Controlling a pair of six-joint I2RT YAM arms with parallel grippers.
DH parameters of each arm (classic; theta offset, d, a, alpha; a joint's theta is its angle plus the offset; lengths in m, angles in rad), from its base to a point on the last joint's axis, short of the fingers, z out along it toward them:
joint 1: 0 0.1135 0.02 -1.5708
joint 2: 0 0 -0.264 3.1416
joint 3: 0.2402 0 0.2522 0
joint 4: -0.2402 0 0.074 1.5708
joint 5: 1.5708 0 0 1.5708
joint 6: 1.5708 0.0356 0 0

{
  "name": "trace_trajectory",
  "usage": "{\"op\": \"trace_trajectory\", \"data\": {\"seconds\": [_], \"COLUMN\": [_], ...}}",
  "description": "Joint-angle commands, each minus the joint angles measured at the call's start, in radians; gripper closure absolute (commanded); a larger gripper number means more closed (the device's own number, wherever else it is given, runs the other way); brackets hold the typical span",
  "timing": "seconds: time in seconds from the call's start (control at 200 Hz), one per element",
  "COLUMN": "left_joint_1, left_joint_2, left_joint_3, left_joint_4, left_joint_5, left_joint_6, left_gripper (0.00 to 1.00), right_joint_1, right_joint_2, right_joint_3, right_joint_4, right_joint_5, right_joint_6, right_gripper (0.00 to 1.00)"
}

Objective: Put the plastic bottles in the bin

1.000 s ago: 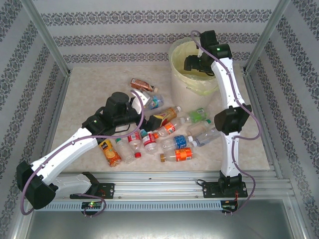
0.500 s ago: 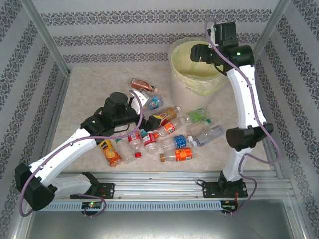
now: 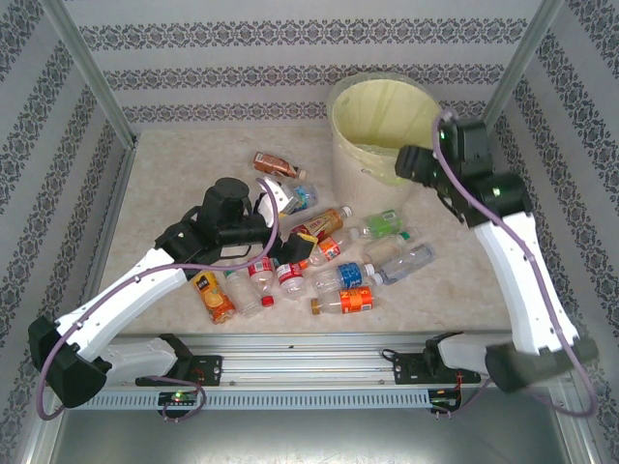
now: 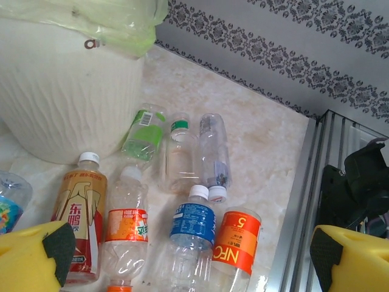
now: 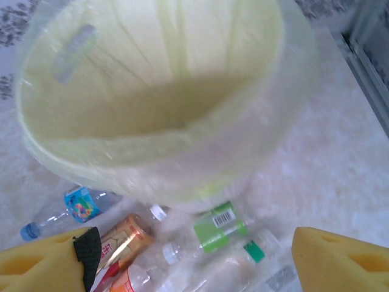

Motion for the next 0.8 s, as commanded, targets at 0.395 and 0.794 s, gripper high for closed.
{"op": "trace_trajectory", "data": {"seconds": [0.395,0.794], "left_joint_1": [-0.153,-0.176], "left_joint_2": [0.063,0.086], "left_joint_3": [-0.024,-0.037], "left_joint_4": [-0.024,0.002], "left_joint_5": [-0.086,-0.12], "left_joint_6": [0.05,0.036], "left_gripper": [0.0,0.0], "right_joint_1": [-0.146,-0.152], "right_joint_2": [-0.244,-0.111], "right_joint_3": [-0.712,-0.933], "right_joint_4": [0.114,0.377], "right_joint_5": [-0.184,-0.275], "right_joint_6": [0.348,0.434], "right_gripper": [0.29,0.3]}}
